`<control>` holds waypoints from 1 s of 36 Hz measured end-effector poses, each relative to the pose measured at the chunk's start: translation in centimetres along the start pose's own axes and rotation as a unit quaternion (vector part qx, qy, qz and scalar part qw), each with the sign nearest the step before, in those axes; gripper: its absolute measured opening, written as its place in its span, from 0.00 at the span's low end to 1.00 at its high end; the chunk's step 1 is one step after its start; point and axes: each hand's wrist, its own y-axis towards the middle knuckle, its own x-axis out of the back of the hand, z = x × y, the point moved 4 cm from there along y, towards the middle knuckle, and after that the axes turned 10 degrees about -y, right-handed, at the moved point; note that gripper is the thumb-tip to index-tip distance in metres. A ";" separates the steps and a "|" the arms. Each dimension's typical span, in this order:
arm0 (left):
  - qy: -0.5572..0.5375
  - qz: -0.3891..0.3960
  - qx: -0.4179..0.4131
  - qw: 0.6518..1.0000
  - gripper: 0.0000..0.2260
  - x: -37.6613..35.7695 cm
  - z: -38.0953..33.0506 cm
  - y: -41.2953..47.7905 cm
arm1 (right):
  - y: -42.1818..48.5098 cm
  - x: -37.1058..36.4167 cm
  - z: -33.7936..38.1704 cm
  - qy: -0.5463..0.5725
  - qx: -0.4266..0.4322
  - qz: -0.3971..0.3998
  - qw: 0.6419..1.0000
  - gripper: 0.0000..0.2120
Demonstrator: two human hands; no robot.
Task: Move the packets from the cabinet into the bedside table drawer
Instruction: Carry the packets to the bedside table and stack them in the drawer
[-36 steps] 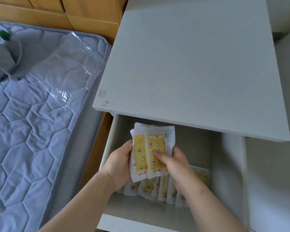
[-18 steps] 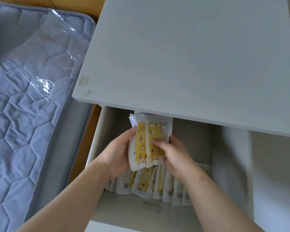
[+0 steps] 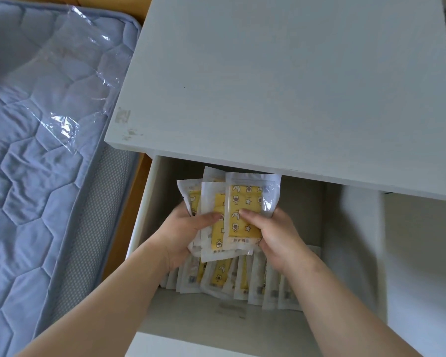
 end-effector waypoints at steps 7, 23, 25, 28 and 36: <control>-0.021 -0.084 -0.002 0.996 0.13 1.3 -0.1 0.5 | 0.4 0.4 0.2 0.053 0.005 0.014 0.998 0.08; 0.369 -0.144 -0.127 0.909 0.10 1.0 -3.2 6.7 | 5.9 -0.4 -0.7 -0.050 -0.017 -0.098 0.994 0.17; 0.391 -0.161 -0.117 0.898 0.12 1.6 -3.1 7.7 | 6.9 -0.7 -1.2 -0.079 -0.018 -0.122 0.989 0.17; 0.406 -0.182 -0.109 0.889 0.19 2.1 -3.0 8.8 | 7.9 -0.9 -1.3 -0.120 -0.015 -0.157 0.980 0.15; 0.556 -0.197 -0.122 0.798 0.21 0.6 -2.9 7.8 | 8.3 -0.3 -1.2 -0.317 -0.022 -0.209 0.925 0.21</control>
